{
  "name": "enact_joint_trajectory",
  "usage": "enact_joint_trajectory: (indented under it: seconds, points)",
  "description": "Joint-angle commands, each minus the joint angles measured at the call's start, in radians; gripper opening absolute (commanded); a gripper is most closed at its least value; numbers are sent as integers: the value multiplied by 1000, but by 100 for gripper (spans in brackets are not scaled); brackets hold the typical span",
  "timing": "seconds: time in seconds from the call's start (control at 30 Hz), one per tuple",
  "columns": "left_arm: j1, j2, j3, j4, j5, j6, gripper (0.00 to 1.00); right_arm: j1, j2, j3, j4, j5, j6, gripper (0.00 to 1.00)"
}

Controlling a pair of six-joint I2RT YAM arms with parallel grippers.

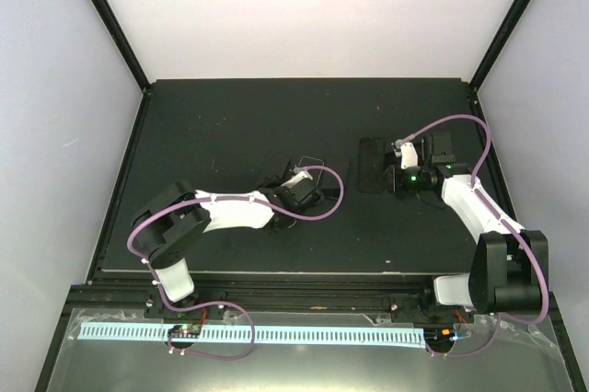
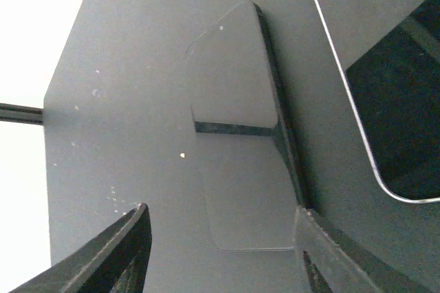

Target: Take the phone out of the phone case

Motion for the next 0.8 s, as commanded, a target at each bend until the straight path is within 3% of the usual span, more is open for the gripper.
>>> enact_joint_trajectory:
  seconds: [0.0,0.23,0.47,0.67,0.77]
  points:
    - [-4,-66,40,-56,106,-78,61,-6,-18,36,10,3,-13,1]
    - [-3,-362,112,-177,406,-199,70,-22,-26,68,-19,22,-66,1]
    - [40,-631,167,-281,576,-120,98,-31,-48,147,-124,22,-187,1]
    - [227,-700,126,-327,743,-143,99,-31,-34,255,-235,5,-293,1]
    - [268,-735,28,-257,746,-128,99,-31,-3,302,-286,-8,-289,1]
